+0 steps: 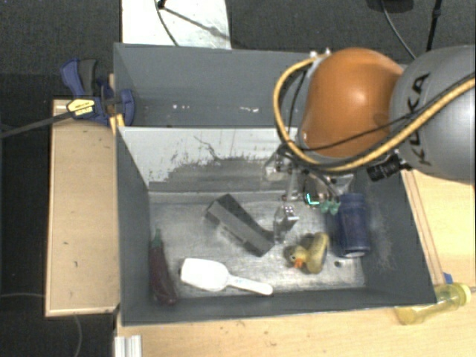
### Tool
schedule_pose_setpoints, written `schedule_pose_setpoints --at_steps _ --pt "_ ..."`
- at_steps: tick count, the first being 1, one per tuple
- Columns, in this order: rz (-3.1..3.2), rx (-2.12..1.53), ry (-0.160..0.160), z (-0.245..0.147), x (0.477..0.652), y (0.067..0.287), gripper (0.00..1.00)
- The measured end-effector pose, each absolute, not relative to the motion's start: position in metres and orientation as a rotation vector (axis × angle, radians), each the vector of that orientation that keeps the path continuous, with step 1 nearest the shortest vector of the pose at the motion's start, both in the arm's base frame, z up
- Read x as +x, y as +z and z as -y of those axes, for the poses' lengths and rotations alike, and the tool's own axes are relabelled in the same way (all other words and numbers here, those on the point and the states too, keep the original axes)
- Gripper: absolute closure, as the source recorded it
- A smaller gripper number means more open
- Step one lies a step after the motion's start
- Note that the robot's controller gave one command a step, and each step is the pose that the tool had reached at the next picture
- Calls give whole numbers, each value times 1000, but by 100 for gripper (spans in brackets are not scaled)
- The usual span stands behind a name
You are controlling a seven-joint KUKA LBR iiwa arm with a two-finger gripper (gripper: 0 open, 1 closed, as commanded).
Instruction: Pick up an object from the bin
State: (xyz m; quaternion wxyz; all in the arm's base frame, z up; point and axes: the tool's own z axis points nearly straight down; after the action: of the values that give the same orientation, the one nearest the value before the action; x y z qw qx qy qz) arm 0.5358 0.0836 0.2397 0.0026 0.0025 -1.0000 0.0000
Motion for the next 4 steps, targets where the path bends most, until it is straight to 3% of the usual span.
schedule_pose_setpoints --at_steps 1,2,3,4 --pt "3145 4 -2 -83 537 244 0" --pt "3153 -37 -3 -89 542 204 0" --pt "3147 -88 -3 -94 551 135 0" --pt "3175 128 3 -93 595 92 100"
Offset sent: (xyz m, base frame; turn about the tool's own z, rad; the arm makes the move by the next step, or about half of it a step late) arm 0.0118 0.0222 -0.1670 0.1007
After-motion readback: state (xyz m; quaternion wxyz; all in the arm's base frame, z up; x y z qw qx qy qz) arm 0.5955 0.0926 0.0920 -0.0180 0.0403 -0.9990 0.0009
